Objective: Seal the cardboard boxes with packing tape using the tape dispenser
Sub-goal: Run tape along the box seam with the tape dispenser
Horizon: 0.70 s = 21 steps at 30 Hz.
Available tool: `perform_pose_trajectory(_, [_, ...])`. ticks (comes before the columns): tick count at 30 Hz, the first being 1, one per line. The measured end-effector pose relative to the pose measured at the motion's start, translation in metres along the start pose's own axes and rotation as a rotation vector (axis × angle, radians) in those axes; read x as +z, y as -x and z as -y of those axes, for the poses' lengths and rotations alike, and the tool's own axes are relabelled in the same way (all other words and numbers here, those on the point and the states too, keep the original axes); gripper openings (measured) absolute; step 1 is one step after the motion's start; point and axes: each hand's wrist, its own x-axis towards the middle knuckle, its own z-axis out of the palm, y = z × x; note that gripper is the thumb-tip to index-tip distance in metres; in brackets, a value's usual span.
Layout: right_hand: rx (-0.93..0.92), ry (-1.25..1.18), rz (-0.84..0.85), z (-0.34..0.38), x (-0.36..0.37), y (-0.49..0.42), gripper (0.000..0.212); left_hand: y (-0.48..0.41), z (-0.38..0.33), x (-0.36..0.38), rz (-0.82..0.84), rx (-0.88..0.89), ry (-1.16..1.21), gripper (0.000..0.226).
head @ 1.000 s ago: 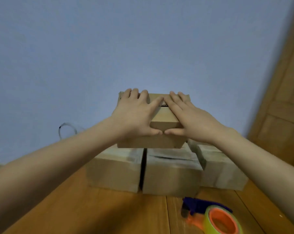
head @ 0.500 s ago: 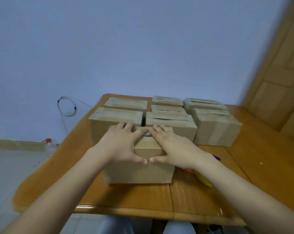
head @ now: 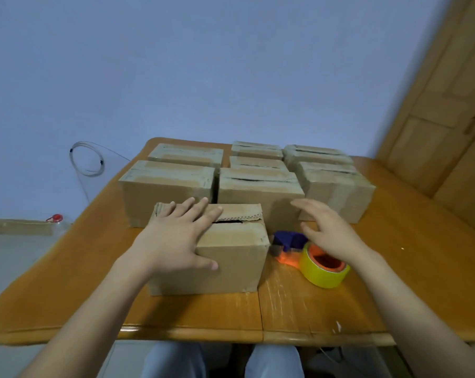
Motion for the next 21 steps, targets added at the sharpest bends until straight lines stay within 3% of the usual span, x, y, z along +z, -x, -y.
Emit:
perform_pose_trajectory(5, [0.106,0.212,0.301,-0.042,0.018,0.002,0.068,-0.004,0.001,-0.001,0.025,-0.006,0.024,0.103])
perform_pose_trajectory(7, [0.074,0.230,0.315,-0.044,0.029,0.002,0.068,-0.005,0.003,0.001,0.016,0.006,0.030,0.104])
perform_pose_trajectory(14, [0.017,0.264,0.078,-0.044,0.040,0.003,0.053,-0.001,0.000,0.001,-0.008,-0.014,0.035,0.102])
perform_pose_trajectory(21, [-0.107,0.222,-0.530,-0.025,-0.007,0.004,0.056,-0.008,-0.004,-0.010,0.018,-0.039,0.057,0.103])
